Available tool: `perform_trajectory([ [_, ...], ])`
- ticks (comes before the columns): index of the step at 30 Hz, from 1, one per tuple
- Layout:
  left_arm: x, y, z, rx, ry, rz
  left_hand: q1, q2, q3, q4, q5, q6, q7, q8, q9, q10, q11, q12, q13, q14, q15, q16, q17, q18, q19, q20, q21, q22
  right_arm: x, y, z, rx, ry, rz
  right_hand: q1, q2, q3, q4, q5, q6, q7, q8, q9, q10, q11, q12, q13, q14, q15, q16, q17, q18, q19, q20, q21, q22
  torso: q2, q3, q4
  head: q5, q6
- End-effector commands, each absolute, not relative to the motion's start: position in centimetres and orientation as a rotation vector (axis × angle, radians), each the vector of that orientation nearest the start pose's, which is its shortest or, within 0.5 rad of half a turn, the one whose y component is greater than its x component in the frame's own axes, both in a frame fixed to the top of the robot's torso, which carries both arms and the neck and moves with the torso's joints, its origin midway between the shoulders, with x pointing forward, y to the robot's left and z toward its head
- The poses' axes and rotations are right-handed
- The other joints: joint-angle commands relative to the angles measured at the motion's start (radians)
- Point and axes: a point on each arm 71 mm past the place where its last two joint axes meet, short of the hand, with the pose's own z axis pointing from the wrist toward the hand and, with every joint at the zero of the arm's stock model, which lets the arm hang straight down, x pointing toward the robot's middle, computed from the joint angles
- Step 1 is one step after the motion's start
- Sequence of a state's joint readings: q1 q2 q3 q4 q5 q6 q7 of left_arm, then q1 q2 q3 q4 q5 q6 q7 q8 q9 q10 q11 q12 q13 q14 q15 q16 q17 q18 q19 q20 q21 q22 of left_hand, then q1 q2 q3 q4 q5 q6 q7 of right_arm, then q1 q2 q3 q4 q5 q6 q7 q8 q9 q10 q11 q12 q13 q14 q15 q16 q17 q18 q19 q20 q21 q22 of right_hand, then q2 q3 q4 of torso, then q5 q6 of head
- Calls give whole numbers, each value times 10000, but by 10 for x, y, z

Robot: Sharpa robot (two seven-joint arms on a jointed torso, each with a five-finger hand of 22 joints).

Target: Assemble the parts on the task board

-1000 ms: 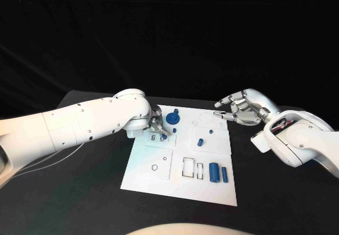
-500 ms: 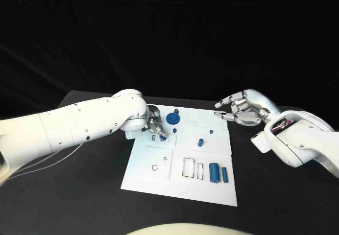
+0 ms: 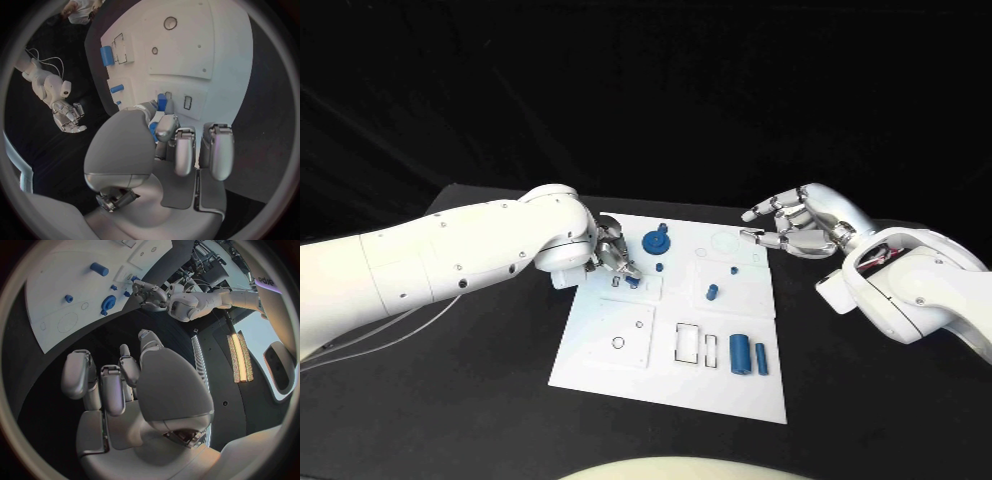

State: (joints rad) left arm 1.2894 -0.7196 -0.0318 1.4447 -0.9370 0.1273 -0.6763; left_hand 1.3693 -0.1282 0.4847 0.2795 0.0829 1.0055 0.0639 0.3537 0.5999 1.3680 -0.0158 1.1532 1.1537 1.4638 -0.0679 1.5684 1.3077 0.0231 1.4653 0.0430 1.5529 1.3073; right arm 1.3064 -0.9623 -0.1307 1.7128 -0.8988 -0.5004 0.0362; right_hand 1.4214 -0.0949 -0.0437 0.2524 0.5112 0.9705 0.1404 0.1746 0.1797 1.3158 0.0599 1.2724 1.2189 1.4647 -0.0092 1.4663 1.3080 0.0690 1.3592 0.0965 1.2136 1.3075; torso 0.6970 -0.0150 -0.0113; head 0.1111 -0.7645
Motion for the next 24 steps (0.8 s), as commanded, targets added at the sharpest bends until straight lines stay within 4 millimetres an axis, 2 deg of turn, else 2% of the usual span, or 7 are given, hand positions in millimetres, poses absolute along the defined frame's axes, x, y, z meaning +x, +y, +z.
perform_trajectory([
  [1,503,180,-187,-3305,22748,-4122,-18,-107,427,-381,7,66,-112,48,403,-6,-37,-24,0,1070,-56,24,2631,-113,713,-48,-23,2146,456,-209,-148,2847,15923,9946,52,28,35,-35,35,-22,-14,35,9,-11,-57,-26,13,594,-82,-51,740,165,3,-52,-49,153,-2,-6,2,3,-1],
  [18,499,177,-194,-2606,22335,-3489,-226,-193,579,-374,-36,85,-107,69,471,52,-35,35,52,1070,-53,24,2631,-134,773,-51,11,2231,457,-211,-150,3201,16043,10024,47,27,38,-30,62,-10,-16,44,14,-6,-60,-21,17,597,-84,-48,748,163,11,-53,-43,160,4,4,-41,82,-68],
  [24,498,177,-198,-2444,22615,-3212,-273,-199,602,-367,-45,92,-108,72,484,67,-35,53,68,1070,-54,24,2631,-138,785,-52,18,2248,457,-211,-150,3158,16045,10007,47,27,38,-30,62,-10,-16,44,14,-6,-60,-21,17,597,-84,-48,748,163,11,-53,-43,160,7,6,-33,81,-97],
])
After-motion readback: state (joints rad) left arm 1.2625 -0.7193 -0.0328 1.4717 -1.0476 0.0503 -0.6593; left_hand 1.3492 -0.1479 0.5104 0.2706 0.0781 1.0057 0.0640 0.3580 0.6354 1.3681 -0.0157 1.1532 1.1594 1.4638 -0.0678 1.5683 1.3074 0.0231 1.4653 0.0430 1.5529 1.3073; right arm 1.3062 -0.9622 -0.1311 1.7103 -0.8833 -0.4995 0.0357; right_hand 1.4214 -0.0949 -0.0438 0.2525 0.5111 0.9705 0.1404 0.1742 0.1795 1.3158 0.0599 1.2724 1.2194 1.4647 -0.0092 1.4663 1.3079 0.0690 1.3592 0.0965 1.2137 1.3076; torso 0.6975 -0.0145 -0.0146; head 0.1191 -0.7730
